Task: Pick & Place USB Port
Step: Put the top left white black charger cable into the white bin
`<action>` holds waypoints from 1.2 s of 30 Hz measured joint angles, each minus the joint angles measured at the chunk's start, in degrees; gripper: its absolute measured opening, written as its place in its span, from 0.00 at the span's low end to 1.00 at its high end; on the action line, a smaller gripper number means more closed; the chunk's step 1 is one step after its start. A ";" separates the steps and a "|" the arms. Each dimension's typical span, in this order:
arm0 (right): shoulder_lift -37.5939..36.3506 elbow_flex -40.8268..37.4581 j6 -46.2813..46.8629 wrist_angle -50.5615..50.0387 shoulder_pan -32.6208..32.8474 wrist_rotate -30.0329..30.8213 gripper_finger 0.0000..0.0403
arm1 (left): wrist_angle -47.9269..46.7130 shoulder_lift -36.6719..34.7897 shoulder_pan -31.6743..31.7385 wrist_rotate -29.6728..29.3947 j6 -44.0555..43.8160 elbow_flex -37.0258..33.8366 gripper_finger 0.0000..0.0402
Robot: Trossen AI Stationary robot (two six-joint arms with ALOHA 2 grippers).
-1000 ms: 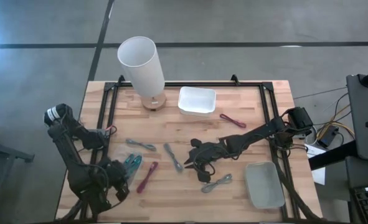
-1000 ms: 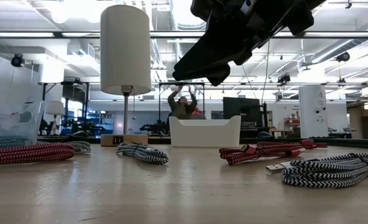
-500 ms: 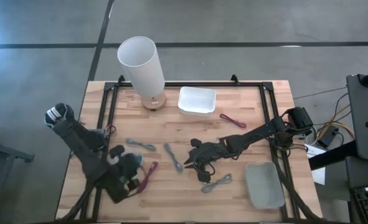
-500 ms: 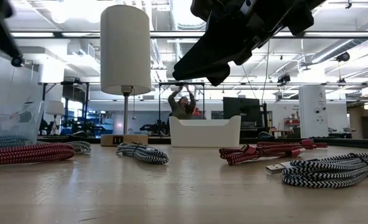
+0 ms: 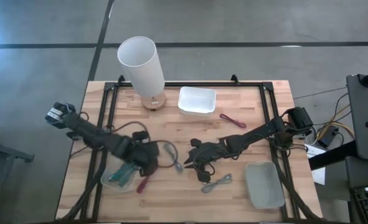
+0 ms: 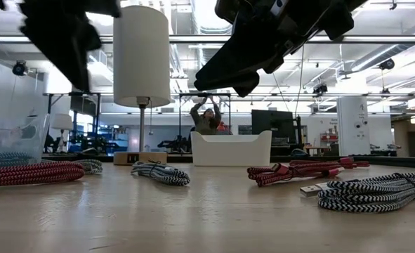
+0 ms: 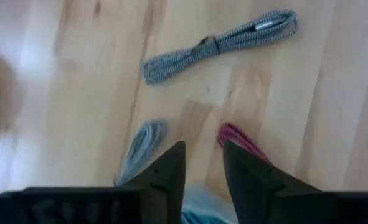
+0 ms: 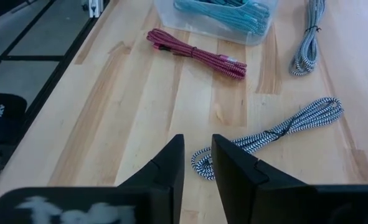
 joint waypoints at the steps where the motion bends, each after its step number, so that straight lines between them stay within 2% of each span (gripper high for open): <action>1: 0.00 0.00 0.00 0.01 0.00 0.18 0.19 | 0.98 0.03 1.37 0.27 2.53 -0.24 0.33; 5: 0.00 0.00 0.00 0.02 -0.04 1.22 0.18 | 2.22 0.05 6.26 1.48 9.63 -1.57 0.43; 11: 0.00 0.00 0.00 0.00 -0.04 1.22 0.20 | 5.88 0.07 10.87 5.84 13.86 -6.96 0.52; 20: 0.00 0.00 -0.01 -0.02 -0.02 1.22 0.21 | 18.01 0.14 12.81 10.47 14.48 -16.44 0.52; 28: 0.00 -0.02 -2.34 0.38 -0.11 1.21 0.19 | 17.95 0.14 18.11 18.95 16.79 -14.13 0.51; 36: 0.00 -0.02 -2.38 1.14 -0.11 1.20 0.20 | 17.48 1.80 21.47 19.28 15.97 -13.86 0.51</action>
